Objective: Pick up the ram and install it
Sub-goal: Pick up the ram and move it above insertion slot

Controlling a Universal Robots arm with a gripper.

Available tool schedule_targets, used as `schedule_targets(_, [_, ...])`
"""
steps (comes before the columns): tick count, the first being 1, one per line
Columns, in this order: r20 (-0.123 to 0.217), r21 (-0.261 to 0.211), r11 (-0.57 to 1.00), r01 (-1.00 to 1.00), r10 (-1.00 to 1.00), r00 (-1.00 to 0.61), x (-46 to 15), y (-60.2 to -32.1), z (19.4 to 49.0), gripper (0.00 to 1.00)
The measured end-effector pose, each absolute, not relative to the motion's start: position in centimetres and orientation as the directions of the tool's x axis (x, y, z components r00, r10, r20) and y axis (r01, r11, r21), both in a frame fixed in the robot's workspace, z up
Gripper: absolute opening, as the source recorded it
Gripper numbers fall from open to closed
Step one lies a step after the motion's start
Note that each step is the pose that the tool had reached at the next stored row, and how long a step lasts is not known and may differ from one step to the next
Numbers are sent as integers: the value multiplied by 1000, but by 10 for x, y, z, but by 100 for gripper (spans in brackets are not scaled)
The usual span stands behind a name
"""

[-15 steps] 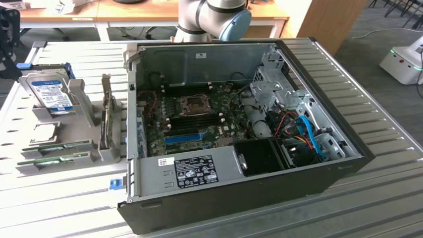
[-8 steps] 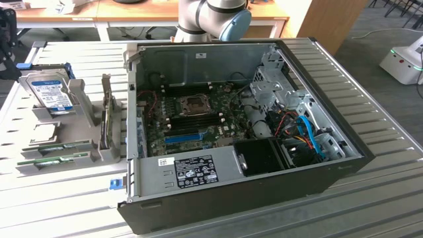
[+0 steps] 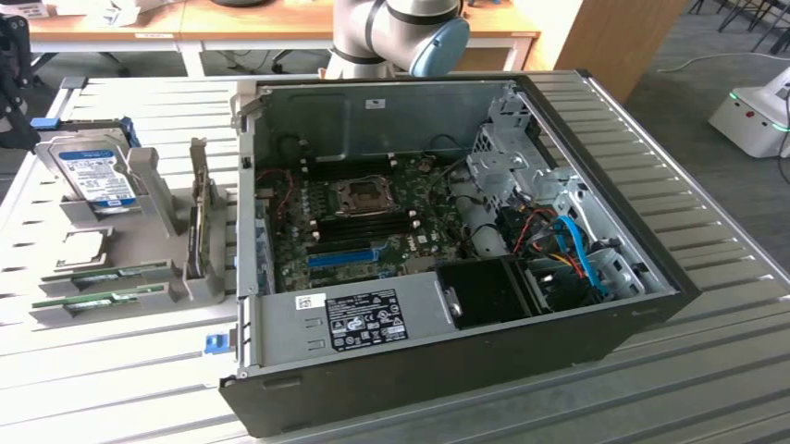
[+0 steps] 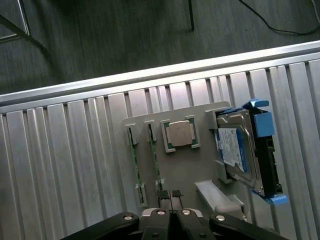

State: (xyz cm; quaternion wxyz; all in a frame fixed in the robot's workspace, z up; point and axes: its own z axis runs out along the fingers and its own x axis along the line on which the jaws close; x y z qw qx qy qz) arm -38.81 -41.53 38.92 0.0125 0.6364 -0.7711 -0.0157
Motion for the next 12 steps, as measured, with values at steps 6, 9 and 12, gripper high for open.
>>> schedule_targets(6, [-1,40,90,-995,-996,-90,-388,-415,389,11])
schedule_targets(9, [-1,40,44,-998,-999,-44,-388,-415,389,11])
schedule_targets(12, [-1,40,36,-999,-999,-36,-388,-415,389,11])
